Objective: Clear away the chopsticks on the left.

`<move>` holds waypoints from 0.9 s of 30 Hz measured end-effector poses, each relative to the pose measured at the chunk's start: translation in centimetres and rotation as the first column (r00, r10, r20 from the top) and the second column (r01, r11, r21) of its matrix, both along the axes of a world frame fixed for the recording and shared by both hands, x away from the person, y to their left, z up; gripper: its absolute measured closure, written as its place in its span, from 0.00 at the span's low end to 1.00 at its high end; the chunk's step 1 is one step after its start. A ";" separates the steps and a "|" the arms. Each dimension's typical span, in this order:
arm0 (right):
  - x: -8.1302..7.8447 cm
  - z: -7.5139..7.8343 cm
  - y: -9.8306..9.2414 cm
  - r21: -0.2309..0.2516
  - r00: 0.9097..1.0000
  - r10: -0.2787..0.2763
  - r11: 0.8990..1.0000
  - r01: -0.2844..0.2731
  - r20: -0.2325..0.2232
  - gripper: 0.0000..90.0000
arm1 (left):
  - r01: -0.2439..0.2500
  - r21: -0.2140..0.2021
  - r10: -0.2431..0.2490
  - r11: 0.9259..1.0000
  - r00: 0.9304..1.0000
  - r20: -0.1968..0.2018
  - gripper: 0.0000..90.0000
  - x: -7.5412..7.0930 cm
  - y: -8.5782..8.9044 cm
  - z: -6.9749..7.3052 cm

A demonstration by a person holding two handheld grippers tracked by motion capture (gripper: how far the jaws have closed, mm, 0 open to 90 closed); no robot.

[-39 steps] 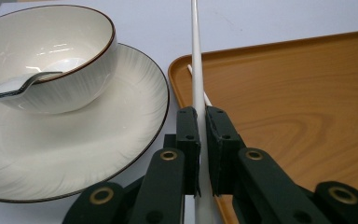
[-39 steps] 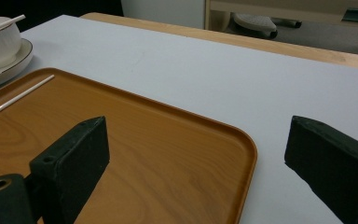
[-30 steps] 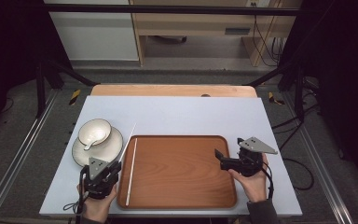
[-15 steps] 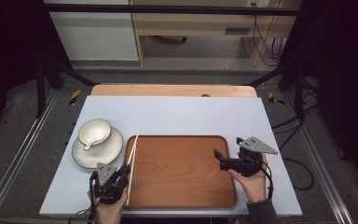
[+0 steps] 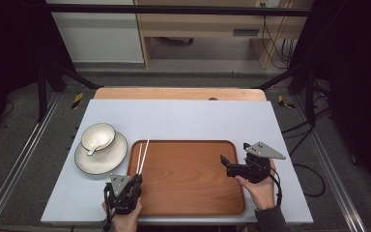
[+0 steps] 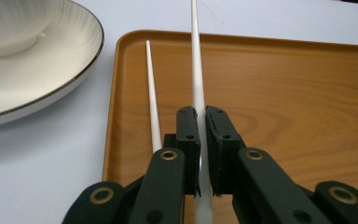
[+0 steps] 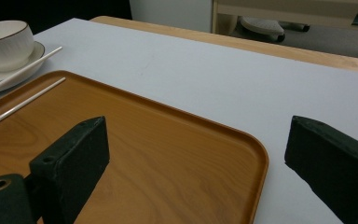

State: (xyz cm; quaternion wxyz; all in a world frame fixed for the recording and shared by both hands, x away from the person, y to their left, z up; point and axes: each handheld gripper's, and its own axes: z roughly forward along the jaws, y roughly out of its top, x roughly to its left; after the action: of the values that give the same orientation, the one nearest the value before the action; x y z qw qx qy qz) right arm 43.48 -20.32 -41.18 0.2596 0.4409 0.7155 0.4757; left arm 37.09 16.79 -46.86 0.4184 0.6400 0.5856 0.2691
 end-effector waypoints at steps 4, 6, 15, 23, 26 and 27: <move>0.0 0.0 0.0 -0.003 1.000 0.002 1.000 -0.002 0.000 0.07 | -0.004 0.001 0.004 1.000 1.000 -0.022 0.94 0.3 -0.1 -0.5; 0.0 -0.1 0.0 -0.001 1.000 0.002 1.000 -0.002 -0.001 0.07 | -0.007 -0.001 0.007 1.000 0.999 -0.032 0.94 0.4 -0.2 -0.7; 0.1 -0.1 0.0 -0.006 1.000 0.001 1.000 -0.001 -0.004 0.07 | 0.000 0.002 0.000 1.000 0.998 -0.061 0.94 0.6 -0.7 -1.5; 0.1 -0.2 0.1 -0.011 1.000 0.006 1.000 -0.006 -0.005 0.07 | -0.011 0.004 0.011 1.000 0.997 -0.079 0.93 0.7 -0.6 -1.5; 0.1 -0.2 0.1 -0.011 1.000 0.006 1.000 -0.006 -0.006 0.07 | -0.012 0.010 0.013 1.000 0.996 -0.084 0.93 0.7 -0.7 -1.6; 0.1 -0.2 0.1 -0.011 1.000 0.006 1.000 -0.006 -0.006 0.07 | -0.013 0.012 0.014 1.000 0.996 -0.087 0.93 0.7 -0.7 -1.6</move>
State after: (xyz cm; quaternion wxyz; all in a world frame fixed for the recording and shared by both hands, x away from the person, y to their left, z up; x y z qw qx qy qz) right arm 43.60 -20.18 -41.39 0.2585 0.4388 0.7202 0.4711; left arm 37.84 16.08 -48.44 0.3868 0.6495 0.6062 0.2470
